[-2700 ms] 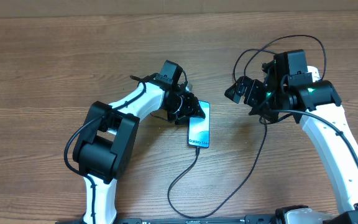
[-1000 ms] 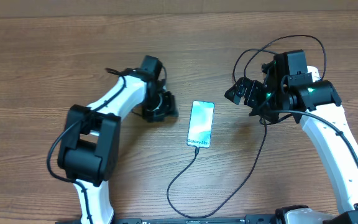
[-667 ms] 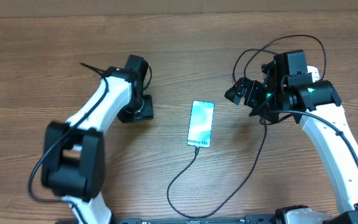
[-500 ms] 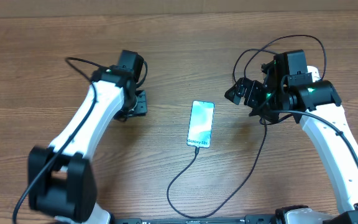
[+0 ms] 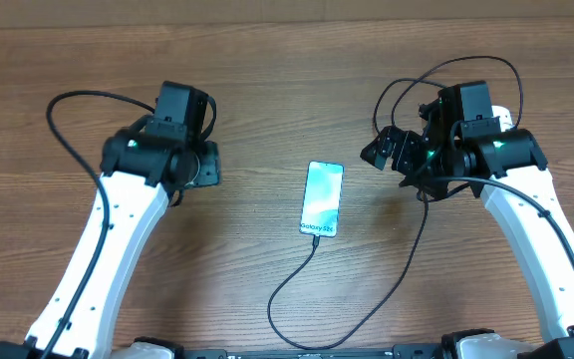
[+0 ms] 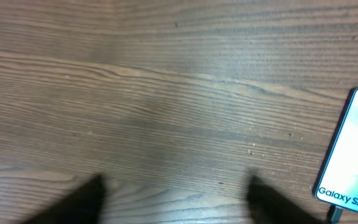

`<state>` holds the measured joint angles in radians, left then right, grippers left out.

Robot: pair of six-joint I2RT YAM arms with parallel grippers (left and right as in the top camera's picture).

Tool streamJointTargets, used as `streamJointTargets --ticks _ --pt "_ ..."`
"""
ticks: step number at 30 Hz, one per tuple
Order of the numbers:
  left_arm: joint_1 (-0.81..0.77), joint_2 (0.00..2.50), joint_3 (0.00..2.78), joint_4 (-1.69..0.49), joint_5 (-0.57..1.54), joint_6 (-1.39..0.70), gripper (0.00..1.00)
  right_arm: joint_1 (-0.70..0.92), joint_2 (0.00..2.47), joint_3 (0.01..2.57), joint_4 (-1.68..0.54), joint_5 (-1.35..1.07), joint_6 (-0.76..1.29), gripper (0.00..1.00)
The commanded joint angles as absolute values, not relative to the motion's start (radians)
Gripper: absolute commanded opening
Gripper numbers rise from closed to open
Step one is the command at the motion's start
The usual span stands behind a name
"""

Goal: Plug charger to phone and switch on socket
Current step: 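Open the left gripper and lift it away from the phone, then move the right gripper over the power strip's orange switch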

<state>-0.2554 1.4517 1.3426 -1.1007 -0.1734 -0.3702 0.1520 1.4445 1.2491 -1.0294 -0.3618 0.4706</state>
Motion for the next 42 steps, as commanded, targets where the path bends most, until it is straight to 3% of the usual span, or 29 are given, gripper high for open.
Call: streamJointTargets --ticks 1,22,32,42 --pt "-0.26 1.428 1.346 -1.103 -0.228 -0.362 1.0 0.15 1.422 1.258 -1.028 -0.355 0.462 1.0" --pt "-0.26 1.431 1.345 -1.103 -0.228 -0.362 1.0 0.127 1.422 1.258 -0.979 -0.349 0.432 1.0" --pt "-0.26 1.431 1.345 -1.103 -0.228 -0.362 1.0 -0.104 1.458 1.386 -1.069 -0.453 0.25 1.0" --pt "-0.26 1.431 1.345 -1.103 -0.228 -0.362 1.0 -0.325 1.723 1.735 -1.322 -0.458 0.087 1.0"
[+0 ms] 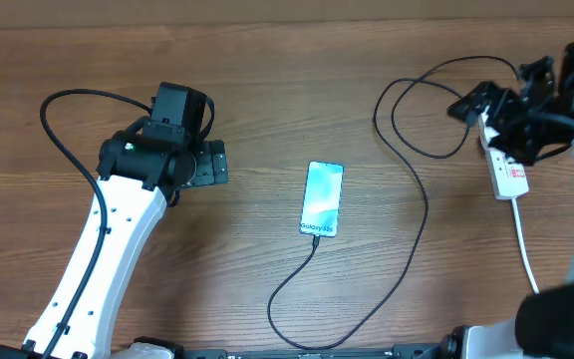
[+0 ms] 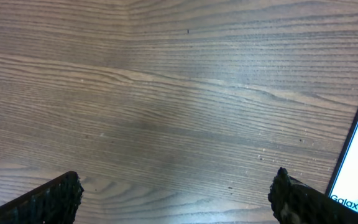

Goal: Plug charger to phone and switch on socket
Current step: 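Move the right gripper over the power strip's orange switch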

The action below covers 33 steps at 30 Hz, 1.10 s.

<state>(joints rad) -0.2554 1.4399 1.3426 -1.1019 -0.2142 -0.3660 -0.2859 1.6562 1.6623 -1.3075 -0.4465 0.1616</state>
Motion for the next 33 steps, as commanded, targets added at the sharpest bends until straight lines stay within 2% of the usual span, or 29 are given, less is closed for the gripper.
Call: streamJointTargets --ticks 1,16,33 --pt "-0.26 1.431 1.345 -1.103 -0.228 -0.362 1.0 -0.342 1.748 1.756 -1.324 -0.458 0.079 1.0" --pt "-0.26 1.431 1.345 -1.103 -0.228 -0.362 1.0 -0.56 2.066 1.88 -1.224 -0.513 0.024 1.0" --pt "-0.26 1.431 1.345 -1.103 -0.228 -0.362 1.0 -0.588 2.173 1.866 -1.115 -0.499 -0.02 1.0"
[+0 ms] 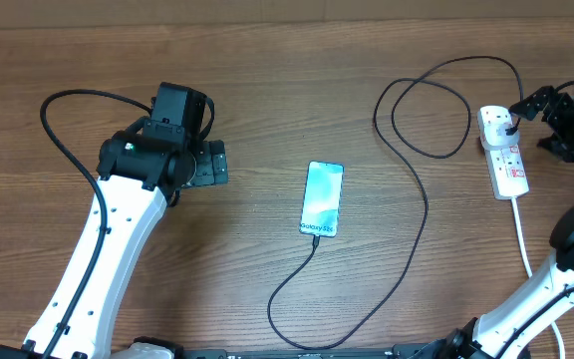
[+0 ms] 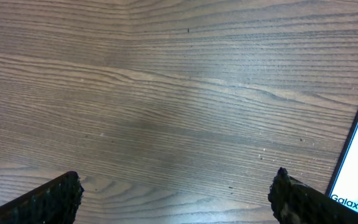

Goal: Plug charger to phone and switch on socket
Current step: 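Move the right gripper over the power strip's orange switch, then press the orange switch beside the white charger with the right gripper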

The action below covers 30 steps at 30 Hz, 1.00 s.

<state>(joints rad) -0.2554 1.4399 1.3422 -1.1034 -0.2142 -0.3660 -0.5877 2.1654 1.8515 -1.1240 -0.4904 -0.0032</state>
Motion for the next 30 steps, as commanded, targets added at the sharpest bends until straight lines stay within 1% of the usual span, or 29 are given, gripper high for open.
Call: streamJointTargets --ticks 1,9,14,23,30 --pt "-0.26 1.431 1.345 -1.103 -0.228 -0.362 1.0 -0.588 2.174 1.866 -1.115 -0.499 -0.02 1.0" --pt "-0.26 1.431 1.345 -1.103 -0.228 -0.362 1.0 -0.564 2.202 1.824 -1.082 -0.503 -0.02 1.0" --pt "-0.26 1.431 1.345 -1.103 -0.228 -0.362 1.0 -0.529 2.244 1.819 -1.077 -0.552 -0.025 1.0" --pt "-0.26 1.431 1.345 -1.102 -0.228 -0.362 1.0 -0.508 2.252 1.819 -1.095 -0.472 -0.009 1.0" --pt "-0.26 1.431 1.345 -1.103 -0.228 -0.362 1.0 -0.511 2.252 1.819 -1.097 -0.468 -0.005 1.0"
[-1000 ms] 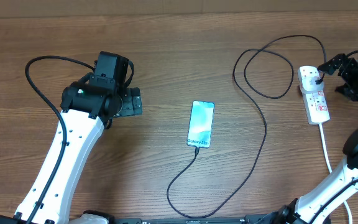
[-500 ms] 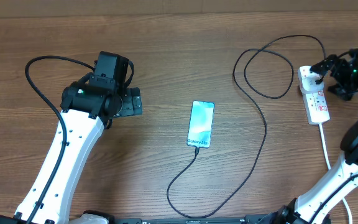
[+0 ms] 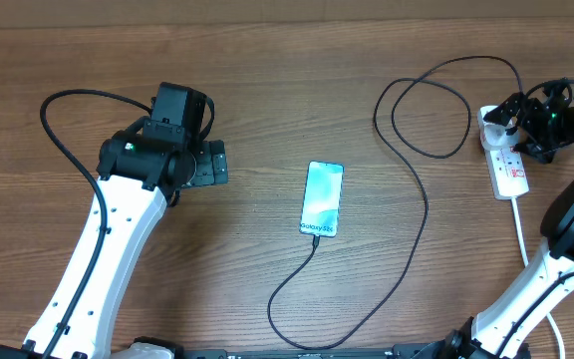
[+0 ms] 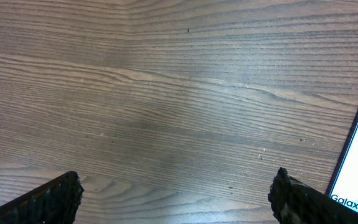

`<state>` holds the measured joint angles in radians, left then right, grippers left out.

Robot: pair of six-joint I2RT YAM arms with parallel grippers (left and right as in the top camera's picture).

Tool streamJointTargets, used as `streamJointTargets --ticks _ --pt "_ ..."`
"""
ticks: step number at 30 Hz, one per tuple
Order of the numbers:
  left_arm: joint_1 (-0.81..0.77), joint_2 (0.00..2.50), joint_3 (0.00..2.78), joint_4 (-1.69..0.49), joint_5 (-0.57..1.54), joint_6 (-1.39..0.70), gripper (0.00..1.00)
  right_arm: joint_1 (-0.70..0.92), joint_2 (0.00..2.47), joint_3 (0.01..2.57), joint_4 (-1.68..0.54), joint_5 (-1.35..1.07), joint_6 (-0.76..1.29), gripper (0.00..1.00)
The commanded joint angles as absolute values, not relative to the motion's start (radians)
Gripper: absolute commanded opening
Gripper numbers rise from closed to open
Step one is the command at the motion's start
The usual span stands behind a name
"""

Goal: Plug charger to phone and switch on socket
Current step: 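Press the orange switch beside the white charger with the right gripper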

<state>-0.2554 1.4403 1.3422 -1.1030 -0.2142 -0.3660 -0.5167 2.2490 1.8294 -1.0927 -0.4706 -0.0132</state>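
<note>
The phone (image 3: 322,209) lies face up at mid table with its screen lit. The black charger cable (image 3: 422,214) is plugged into its near end and loops round to the white power strip (image 3: 509,172) at the far right. My right gripper (image 3: 514,115) sits at the strip's far end, over the plug there; its jaws are too small to read. My left gripper (image 3: 207,165) hovers open left of the phone, nothing between its fingers. In the left wrist view the gripper (image 4: 176,202) is spread wide over bare wood, and the phone's edge shows at the right.
The wooden table (image 3: 267,90) fills the view. The left arm's own black cable (image 3: 63,130) arcs over the table at the left. The strip's white lead (image 3: 524,244) runs toward the front edge.
My right gripper has shifted left from just beyond the strip's far end onto that end of the strip. The left gripper, phone and cable have not moved.
First my right gripper hung right of the phone, and the left fingers stood closer together. Then the right arm was over the strip at the far right and the left fingers stood wider. Later the right gripper was beyond the strip; now it is at its far end.
</note>
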Motion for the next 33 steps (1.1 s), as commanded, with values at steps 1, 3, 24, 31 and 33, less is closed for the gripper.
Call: streamJointTargets --ticks 1,3,24,31,33 --pt "-0.26 1.431 1.345 -1.103 -0.228 -0.362 1.0 -0.511 2.252 1.819 -1.097 -0.468 -0.005 1.0" --pt "-0.26 1.431 1.345 -1.103 -0.228 -0.362 1.0 -0.511 2.252 1.819 -1.098 -0.468 -0.005 1.0" --pt "-0.26 1.431 1.345 -1.103 -0.228 -0.362 1.0 -0.46 2.252 1.76 -1.123 -0.533 -0.005 1.0" --pt "-0.26 1.431 1.345 -1.103 -0.228 -0.362 1.0 -0.459 2.252 1.726 -1.11 -0.533 -0.005 1.0" --pt "-0.26 1.431 1.345 -1.103 -0.228 -0.362 1.0 -0.459 2.252 1.721 -1.108 -0.533 -0.005 1.0"
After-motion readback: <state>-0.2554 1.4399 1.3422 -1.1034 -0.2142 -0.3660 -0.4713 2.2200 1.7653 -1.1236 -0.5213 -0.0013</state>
